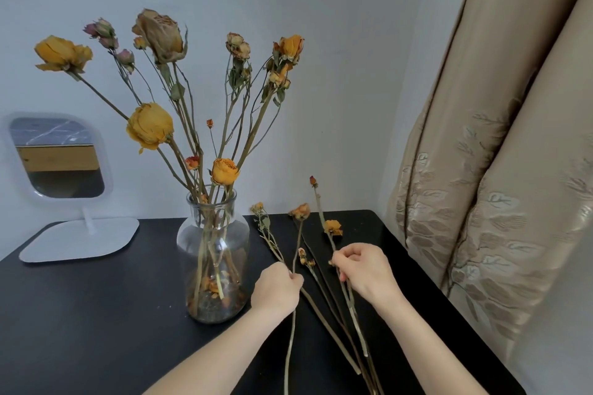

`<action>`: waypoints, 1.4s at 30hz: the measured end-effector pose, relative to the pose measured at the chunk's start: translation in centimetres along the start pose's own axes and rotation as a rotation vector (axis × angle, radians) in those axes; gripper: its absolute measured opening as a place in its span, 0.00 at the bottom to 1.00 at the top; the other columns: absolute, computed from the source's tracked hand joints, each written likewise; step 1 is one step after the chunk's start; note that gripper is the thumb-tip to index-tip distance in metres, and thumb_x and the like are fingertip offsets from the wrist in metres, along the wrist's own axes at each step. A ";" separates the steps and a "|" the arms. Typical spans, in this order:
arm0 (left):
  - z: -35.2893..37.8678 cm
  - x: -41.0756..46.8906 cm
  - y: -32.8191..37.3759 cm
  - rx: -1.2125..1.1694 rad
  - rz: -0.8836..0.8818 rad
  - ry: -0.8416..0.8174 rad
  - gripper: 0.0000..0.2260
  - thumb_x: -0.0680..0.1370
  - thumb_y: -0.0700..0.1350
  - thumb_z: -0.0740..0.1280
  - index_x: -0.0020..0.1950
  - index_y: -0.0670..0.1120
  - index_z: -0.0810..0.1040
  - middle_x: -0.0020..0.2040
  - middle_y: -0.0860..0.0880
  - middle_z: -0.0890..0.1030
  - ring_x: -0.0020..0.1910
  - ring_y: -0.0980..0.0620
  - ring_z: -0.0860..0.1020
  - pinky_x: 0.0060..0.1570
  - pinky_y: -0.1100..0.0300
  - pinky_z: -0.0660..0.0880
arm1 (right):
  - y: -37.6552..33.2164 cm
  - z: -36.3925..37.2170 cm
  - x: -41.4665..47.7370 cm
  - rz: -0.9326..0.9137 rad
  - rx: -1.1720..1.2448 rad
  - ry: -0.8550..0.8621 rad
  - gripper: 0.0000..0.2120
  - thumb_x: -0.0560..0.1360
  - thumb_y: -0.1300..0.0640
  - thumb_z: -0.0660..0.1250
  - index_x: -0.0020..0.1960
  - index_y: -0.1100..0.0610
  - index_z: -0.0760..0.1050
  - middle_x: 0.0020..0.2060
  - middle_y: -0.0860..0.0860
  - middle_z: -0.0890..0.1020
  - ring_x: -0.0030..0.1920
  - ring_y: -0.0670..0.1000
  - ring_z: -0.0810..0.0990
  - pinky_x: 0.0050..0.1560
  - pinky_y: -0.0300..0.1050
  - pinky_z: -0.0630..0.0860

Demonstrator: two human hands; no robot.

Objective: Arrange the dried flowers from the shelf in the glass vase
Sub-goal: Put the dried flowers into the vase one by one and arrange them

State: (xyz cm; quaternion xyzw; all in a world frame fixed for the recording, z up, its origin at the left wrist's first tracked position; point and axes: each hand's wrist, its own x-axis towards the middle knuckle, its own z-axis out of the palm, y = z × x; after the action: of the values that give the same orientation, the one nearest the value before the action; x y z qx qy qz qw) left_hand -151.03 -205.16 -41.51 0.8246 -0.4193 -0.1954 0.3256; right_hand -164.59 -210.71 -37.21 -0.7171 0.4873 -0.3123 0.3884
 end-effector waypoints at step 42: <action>-24.6 -10.1 6.9 -0.459 0.772 0.585 0.04 0.80 0.43 0.59 0.46 0.49 0.71 0.33 0.54 0.79 0.21 0.59 0.71 0.24 0.72 0.66 | -11.5 2.8 -5.3 -0.351 0.303 0.136 0.06 0.75 0.61 0.65 0.40 0.56 0.76 0.24 0.49 0.76 0.21 0.39 0.72 0.36 0.37 0.69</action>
State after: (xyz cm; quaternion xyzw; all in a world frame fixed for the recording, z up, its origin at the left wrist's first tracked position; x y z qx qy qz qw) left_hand -146.01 -190.72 -18.70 0.5379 -0.5304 0.0897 0.6491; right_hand -158.78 -202.42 -29.08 -0.7017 0.3277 -0.4920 0.3977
